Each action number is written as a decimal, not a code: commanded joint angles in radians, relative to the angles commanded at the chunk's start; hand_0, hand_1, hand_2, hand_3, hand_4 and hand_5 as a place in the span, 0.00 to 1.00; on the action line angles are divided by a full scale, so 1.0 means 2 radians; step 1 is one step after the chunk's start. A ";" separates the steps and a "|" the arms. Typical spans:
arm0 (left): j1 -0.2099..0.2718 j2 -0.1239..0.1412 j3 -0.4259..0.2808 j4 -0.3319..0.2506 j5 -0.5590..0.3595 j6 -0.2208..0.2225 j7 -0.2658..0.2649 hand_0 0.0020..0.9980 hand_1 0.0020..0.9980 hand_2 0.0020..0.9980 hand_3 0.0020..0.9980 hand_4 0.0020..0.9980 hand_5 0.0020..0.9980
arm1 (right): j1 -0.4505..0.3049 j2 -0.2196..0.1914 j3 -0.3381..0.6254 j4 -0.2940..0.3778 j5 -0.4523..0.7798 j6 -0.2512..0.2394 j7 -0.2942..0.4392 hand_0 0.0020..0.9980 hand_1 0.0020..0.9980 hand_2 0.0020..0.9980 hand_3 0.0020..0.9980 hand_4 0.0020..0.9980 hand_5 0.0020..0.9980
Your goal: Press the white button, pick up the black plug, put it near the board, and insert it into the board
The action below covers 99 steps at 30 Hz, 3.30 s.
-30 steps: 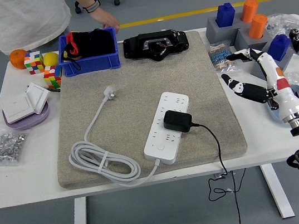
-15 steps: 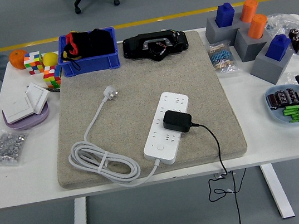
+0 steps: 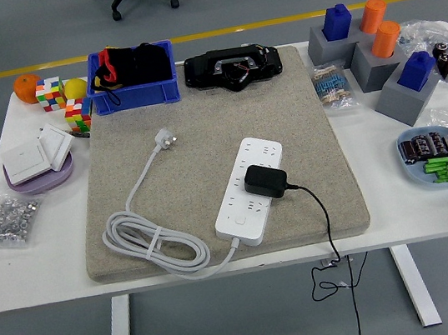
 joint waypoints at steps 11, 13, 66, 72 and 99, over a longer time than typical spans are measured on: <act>-0.002 -0.002 0.001 0.000 -0.004 0.001 -0.001 0.71 0.67 0.59 0.68 0.65 0.28 | -0.001 0.010 0.001 0.001 0.017 -0.005 0.009 0.84 0.80 0.75 0.75 0.92 0.34; -0.003 -0.002 0.002 0.000 -0.006 0.002 -0.001 0.71 0.66 0.59 0.68 0.65 0.28 | -0.002 0.011 0.002 0.001 0.020 -0.006 0.012 0.83 0.80 0.74 0.75 0.92 0.35; -0.013 -0.002 0.008 0.000 -0.012 0.002 -0.003 0.71 0.66 0.59 0.68 0.65 0.28 | 0.007 0.030 0.024 0.011 0.040 -0.023 0.064 0.69 0.65 0.64 0.62 0.81 0.28; -0.018 0.005 0.027 0.000 -0.025 0.001 -0.005 0.71 0.66 0.59 0.68 0.65 0.28 | 0.011 0.024 0.015 0.008 0.040 -0.022 0.063 0.69 0.65 0.64 0.62 0.81 0.28; -0.006 0.003 0.007 0.000 -0.009 0.001 -0.003 0.71 0.66 0.59 0.68 0.65 0.28 | 0.000 0.031 0.020 0.011 0.042 -0.017 0.066 0.69 0.63 0.63 0.61 0.80 0.26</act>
